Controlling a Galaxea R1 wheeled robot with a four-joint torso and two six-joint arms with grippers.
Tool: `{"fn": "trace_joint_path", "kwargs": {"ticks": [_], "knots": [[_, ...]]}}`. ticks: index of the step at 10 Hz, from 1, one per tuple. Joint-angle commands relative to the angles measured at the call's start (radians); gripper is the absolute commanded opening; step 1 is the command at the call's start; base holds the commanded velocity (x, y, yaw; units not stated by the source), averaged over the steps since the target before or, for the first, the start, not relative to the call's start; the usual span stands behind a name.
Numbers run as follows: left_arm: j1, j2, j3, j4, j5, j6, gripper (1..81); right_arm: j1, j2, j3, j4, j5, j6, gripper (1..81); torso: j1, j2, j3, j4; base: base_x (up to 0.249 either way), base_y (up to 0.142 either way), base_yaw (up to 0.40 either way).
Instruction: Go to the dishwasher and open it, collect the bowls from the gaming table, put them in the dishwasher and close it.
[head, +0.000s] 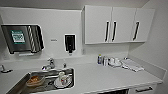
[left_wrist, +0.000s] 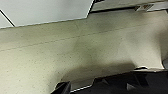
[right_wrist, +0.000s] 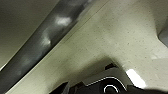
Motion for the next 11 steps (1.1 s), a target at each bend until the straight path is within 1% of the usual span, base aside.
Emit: {"fn": "trace_joint_path", "kwargs": {"ticks": [1, 2, 5, 9, 11], "knots": [[-0.076, -0.013, -0.004, -0.06, 0.035, -0.001, 81.1, 0.124, 0.096, -0.121, 0.114, -0.037, 0.021, 81.1, 0.0, 0.0, 0.0, 0.0, 0.0, 0.0, 0.0], [-0.076, -0.016, -0.004, -0.058, 0.038, 0.0, 81.1, 0.138, 0.111, -0.127, 0.113, -0.039, 0.021, 81.1, 0.0, 0.0, 0.0, 0.0, 0.0, 0.0, 0.0], [-0.078, -0.017, -0.004, -0.058, 0.041, 0.0, 81.1, 0.167, 0.118, -0.121, 0.114, -0.037, 0.021, 81.1, 0.0, 0.0, 0.0, 0.0, 0.0, 0.0, 0.0], [-0.078, -0.019, -0.004, -0.055, 0.041, 0.0, 81.1, 0.224, 0.105, -0.086, 0.129, -0.039, 0.022, 81.1, 0.0, 0.0, 0.0, 0.0, 0.0, 0.0, 0.0], [-0.073, -0.022, -0.004, -0.055, 0.043, 0.0, 81.1, 0.248, 0.105, -0.074, 0.131, -0.054, 0.022, 81.1, 0.0, 0.0, 0.0, 0.0, 0.0, 0.0, 0.0]]}}
